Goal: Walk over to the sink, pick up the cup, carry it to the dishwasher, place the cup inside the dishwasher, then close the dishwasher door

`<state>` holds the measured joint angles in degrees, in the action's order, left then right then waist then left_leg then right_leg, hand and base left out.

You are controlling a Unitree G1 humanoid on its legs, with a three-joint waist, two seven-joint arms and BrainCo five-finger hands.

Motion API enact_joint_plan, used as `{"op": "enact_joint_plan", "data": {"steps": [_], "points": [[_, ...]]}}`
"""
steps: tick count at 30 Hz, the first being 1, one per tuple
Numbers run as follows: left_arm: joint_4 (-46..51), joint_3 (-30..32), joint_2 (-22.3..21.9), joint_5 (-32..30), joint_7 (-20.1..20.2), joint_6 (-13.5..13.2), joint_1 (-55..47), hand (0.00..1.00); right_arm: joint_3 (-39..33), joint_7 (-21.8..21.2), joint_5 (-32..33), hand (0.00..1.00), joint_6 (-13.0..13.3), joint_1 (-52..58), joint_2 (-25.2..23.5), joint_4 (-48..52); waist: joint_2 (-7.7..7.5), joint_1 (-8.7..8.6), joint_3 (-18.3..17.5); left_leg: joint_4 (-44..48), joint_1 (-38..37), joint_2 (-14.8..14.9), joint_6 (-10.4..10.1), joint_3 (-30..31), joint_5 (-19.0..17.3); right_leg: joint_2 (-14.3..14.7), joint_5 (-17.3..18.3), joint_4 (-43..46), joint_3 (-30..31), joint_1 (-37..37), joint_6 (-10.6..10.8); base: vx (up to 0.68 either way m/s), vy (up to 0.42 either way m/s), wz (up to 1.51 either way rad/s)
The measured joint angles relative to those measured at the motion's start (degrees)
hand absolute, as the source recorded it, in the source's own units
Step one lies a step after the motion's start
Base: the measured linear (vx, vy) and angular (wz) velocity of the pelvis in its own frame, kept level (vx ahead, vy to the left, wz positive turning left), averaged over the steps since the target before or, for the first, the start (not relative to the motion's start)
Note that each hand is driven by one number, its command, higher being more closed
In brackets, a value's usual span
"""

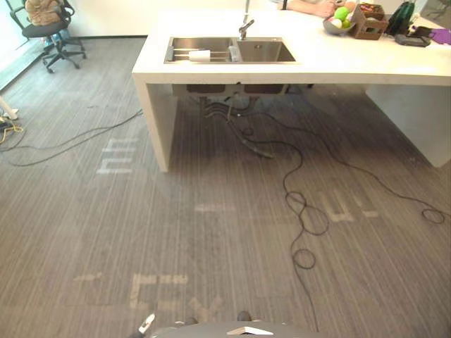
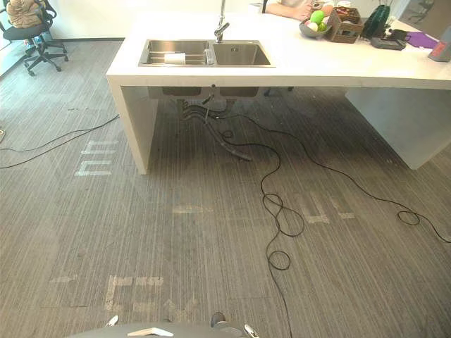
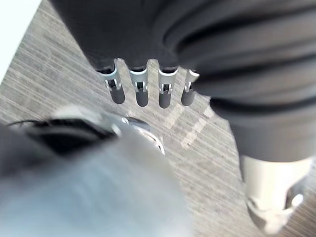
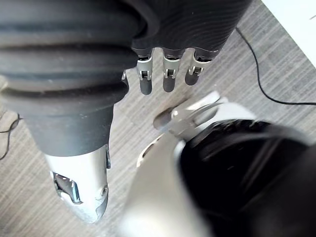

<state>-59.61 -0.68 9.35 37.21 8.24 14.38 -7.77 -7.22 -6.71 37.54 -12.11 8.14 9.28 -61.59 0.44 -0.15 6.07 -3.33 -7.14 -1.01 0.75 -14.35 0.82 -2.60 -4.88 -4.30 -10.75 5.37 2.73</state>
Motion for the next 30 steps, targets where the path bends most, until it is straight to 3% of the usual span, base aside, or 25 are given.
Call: {"op": "enact_joint_plan", "data": {"steps": [2,5,9,15,20,22,24,30], "points": [[2.5,-2.4,0.8,-1.3,-0.5,1.0,1.7,0.0,0.3,0.2,3.4,0.0,0.0,-2.8,-0.4,2.5,0.09,-0.25,0.9,-0.2,0.0,0.1,-0.2,1.0,0.5,0.1,-0.1,-0.3,-1.0,0.5,-0.1,0.0,-0.024,0.19],[7.0,-4.4,1.4,-2.6,-0.2,1.5,2.0,0.0,2.6,1.6,3.7,0.0,1.2,-4.9,-1.5,8.4,0.2,-0.3,1.4,-1.1,0.5,0.1,-0.4,1.8,1.1,0.2,0.0,-0.4,-2.1,0.0,-0.1,-0.03,-0.023,0.19],[12.3,-5.1,0.4,-2.5,1.4,1.2,5.1,0.0,3.4,2.3,3.6,0.0,1.2,-9.0,-2.1,9.2,-0.36,0.45,1.6,-1.1,1.3,0.1,-0.4,2.0,1.3,0.2,0.0,-0.6,-2.5,-0.5,-0.1,-0.01,-0.003,0.06],[13.7,-6.1,0.4,-4.7,-3.1,-0.7,8.4,0.0,4.2,2.0,-2.9,0.0,0.7,-10.3,-1.8,8.6,-0.88,-0.57,1.9,-1.1,1.3,0.0,-0.1,2.5,1.4,0.2,0.2,-0.4,-2.7,-0.5,0.0,0.0,0.0,0.0],[12.5,-6.2,-0.2,-18.5,-9.4,-1.4,8.5,0.0,4.0,1.8,-7.0,0.0,1.7,-10.5,-1.8,6.3,-0.82,-0.73,2.0,-1.1,1.0,0.0,-0.2,3.1,1.5,0.2,0.3,-0.4,-3.5,0.1,0.1,-0.01,-0.002,0.08],[11.4,-6.2,-0.5,-31.7,-15.4,-2.9,8.1,0.0,3.8,1.5,-12.8,0.0,3.4,-10.5,-1.8,6.0,-0.8,-0.72,2.0,-1.1,0.7,0.0,-0.3,3.4,1.7,0.1,0.3,-0.4,-4.0,0.7,0.1,-0.05,0.002,0.1],[11.3,-6.1,-0.3,-37.5,-18.0,-3.2,7.6,0.0,3.8,0.7,-17.3,0.0,4.5,-10.6,-1.8,5.4,-0.8,-0.5,2.0,-1.2,0.6,0.0,-0.2,3.3,1.9,0.0,0.3,-0.4,-4.0,0.7,0.1,-0.08,0.002,0.02],[9.2,-6.2,-0.8,-44.8,-24.7,-3.8,5.8,0.0,3.9,0.7,-21.6,0.0,7.0,-10.3,-1.8,3.8,-0.77,-0.39,2.0,-1.5,0.3,0.0,-0.1,3.1,2.0,0.0,0.2,-0.7,-4.0,0.8,0.1,-0.07,0.005,-0.02]]}}
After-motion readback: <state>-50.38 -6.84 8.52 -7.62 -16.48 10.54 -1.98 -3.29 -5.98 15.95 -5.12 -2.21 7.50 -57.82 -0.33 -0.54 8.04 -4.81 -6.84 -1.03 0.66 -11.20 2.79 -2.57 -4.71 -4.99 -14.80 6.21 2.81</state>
